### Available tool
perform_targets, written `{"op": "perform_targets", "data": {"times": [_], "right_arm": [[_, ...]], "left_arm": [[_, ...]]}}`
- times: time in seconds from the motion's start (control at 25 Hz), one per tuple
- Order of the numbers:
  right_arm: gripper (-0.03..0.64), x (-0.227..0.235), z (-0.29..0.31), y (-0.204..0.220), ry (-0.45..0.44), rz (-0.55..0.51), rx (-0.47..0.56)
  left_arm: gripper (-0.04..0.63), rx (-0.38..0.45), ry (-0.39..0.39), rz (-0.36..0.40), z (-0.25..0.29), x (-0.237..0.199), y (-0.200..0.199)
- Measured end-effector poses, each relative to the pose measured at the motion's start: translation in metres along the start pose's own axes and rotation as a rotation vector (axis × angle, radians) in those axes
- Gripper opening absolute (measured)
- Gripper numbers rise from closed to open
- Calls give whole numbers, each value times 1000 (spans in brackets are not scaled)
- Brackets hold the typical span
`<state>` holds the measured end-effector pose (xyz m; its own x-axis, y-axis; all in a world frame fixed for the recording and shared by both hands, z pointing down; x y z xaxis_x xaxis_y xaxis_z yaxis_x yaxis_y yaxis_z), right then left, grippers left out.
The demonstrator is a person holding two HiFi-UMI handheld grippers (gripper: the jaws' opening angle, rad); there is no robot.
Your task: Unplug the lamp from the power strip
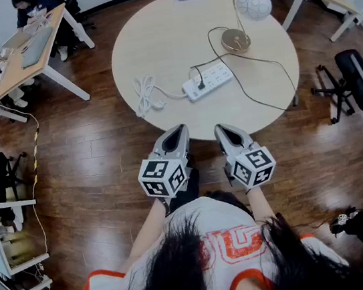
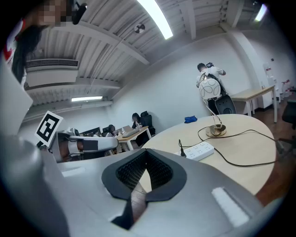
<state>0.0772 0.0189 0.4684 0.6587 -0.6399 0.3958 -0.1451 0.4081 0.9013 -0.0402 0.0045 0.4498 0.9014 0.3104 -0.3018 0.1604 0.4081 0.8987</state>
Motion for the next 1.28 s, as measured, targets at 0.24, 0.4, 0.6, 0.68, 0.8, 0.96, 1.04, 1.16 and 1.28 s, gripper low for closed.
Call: {"op": "perform_targets", "data": {"times": [0.24, 0.4, 0.6, 0.68, 0.8, 0.96, 1.04, 1.16, 1.28], "right_arm": [[2, 31, 50, -15, 65, 47, -4], [2, 45, 71, -17, 114, 72, -14], [2, 57, 80, -14, 172, 95, -41], [2, 61, 80, -12, 193, 96, -60], [2, 70, 78, -9, 228, 68, -99], [3, 89, 82, 6, 253, 28, -191], [69, 101, 86, 16, 244, 19, -241], [90, 120, 97, 29, 215, -7, -319], [115, 138, 114, 39, 179, -79, -421]], "left_arm": [[0, -30, 56, 18, 47, -38, -28], [0, -70, 119, 19, 73, -50, -34], [0, -114, 180, -2, 96, -52, -32], [0, -139, 205, -21, 104, -51, -27], [0, -178, 230, -38, 119, -49, -15], [0, -244, 213, -30, 139, -54, 10], [0, -282, 193, -19, 150, -58, 25], [0, -323, 160, 38, 170, -62, 44], [0, -374, 126, 70, 188, -65, 61]]}}
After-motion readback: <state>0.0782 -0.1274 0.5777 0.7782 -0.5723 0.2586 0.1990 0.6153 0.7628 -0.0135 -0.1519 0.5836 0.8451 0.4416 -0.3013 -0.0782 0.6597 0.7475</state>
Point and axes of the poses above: the fingertips, and each gripper's own axes: z forward along the fingers, x to its right, y out of its underside, the point moved 2 cm from there along -z, backward along the fingers, and after that the axes turned 13 degrees about -y, right-handed, at the moved point
